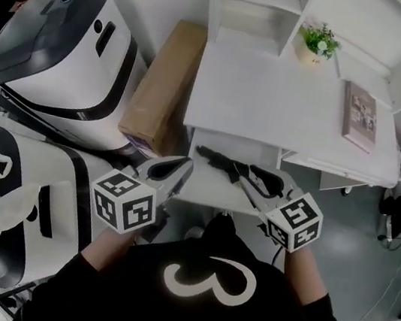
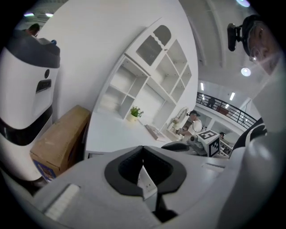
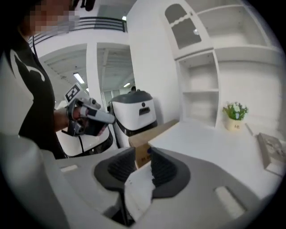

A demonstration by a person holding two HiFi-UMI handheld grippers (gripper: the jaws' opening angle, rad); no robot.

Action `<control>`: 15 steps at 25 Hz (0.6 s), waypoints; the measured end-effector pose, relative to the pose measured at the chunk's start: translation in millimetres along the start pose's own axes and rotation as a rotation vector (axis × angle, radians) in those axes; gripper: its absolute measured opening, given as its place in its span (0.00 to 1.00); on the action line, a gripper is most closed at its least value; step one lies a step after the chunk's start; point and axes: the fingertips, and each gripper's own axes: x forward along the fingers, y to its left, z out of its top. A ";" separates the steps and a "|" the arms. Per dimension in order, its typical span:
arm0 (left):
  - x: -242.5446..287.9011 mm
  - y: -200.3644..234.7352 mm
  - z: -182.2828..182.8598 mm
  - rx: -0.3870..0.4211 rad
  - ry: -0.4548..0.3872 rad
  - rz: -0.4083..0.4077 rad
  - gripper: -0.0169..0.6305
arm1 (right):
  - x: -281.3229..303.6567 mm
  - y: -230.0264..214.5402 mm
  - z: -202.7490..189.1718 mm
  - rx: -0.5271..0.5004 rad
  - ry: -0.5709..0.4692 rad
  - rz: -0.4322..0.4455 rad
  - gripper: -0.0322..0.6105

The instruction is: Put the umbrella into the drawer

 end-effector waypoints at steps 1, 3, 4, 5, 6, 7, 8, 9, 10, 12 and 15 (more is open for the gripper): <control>-3.3 -9.0 2.8 0.026 -0.007 -0.020 0.04 | -9.4 5.0 8.7 0.005 -0.036 -0.007 0.21; -10.3 -24.7 9.2 0.076 -0.026 -0.059 0.04 | -25.1 13.1 20.8 0.022 -0.095 -0.014 0.15; -13.9 -30.8 12.2 0.094 -0.036 -0.077 0.04 | -32.1 17.1 25.8 0.033 -0.123 -0.013 0.10; -17.5 -35.5 14.2 0.107 -0.044 -0.092 0.04 | -38.6 21.1 30.0 0.045 -0.150 -0.011 0.07; -21.0 -39.1 15.0 0.116 -0.049 -0.105 0.04 | -44.0 25.3 33.0 0.055 -0.173 -0.009 0.06; -24.4 -41.9 14.7 0.125 -0.052 -0.116 0.04 | -48.3 29.5 34.7 0.064 -0.192 -0.008 0.05; -27.4 -44.0 13.6 0.133 -0.053 -0.125 0.04 | -51.4 33.5 35.6 0.074 -0.210 -0.008 0.05; -29.9 -46.0 12.1 0.143 -0.055 -0.132 0.04 | -53.6 37.2 36.1 0.087 -0.231 -0.006 0.05; -31.7 -47.9 10.1 0.151 -0.056 -0.138 0.04 | -55.4 40.4 36.5 0.103 -0.252 -0.003 0.05; -34.3 -52.4 5.2 0.163 -0.056 -0.148 0.04 | -58.4 46.3 37.3 0.127 -0.284 0.001 0.05; -36.8 -58.3 -0.8 0.175 -0.051 -0.159 0.04 | -60.9 55.0 41.1 0.107 -0.296 -0.002 0.05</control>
